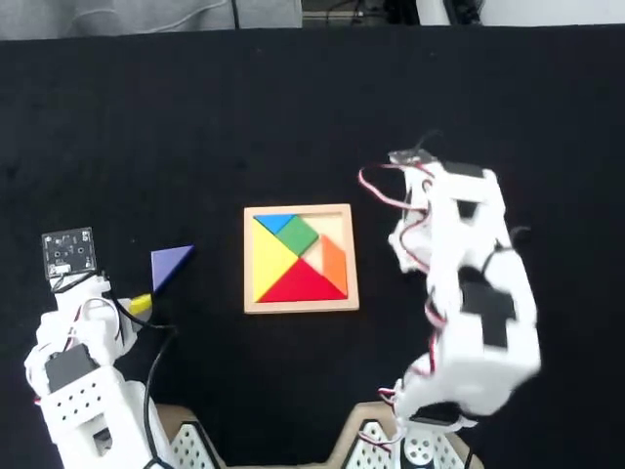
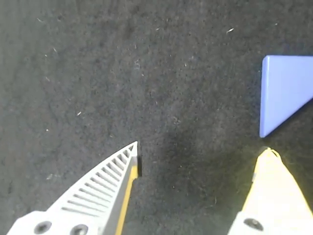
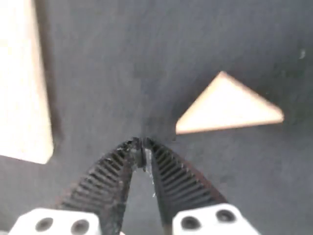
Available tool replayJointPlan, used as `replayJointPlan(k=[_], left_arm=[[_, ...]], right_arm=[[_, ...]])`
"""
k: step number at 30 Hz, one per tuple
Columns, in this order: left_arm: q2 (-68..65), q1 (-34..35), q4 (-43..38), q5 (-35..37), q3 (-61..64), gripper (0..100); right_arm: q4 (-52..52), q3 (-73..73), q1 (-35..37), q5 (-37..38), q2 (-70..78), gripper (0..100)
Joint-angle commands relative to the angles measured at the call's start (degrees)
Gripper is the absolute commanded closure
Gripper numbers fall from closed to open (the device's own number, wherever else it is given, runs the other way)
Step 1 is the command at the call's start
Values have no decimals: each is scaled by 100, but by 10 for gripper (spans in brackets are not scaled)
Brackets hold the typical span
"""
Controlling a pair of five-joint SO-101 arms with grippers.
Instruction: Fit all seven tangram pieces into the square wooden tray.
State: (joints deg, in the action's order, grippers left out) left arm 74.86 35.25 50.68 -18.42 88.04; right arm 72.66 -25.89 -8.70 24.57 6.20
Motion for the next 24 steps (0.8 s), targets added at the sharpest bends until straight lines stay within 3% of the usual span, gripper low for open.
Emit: replayJointPlan(k=[1,5,8,12,18,21,24], left_arm=[[97,-84,35,-53,-48,640],[105,-84,35,-53,-40,640],[105,-84,35,-53,-40,640],[105,-66,35,-53,-40,640],[97,-75,44,-53,-40,640],[88,-75,44,-53,-40,640],[79,-75,44,-53,-40,640]], right_arm=[[-273,-787,-255,114,-1719,987],[-607,-1516,-571,79,-2941,987],[-659,-1763,-756,-387,-3292,986],[-774,-1763,-765,-1538,-3301,954],[-1310,-1807,-343,-3613,-3292,763],[-1547,-1877,44,-4695,-3292,753],[-1829,-1947,334,-5240,-3108,751]])
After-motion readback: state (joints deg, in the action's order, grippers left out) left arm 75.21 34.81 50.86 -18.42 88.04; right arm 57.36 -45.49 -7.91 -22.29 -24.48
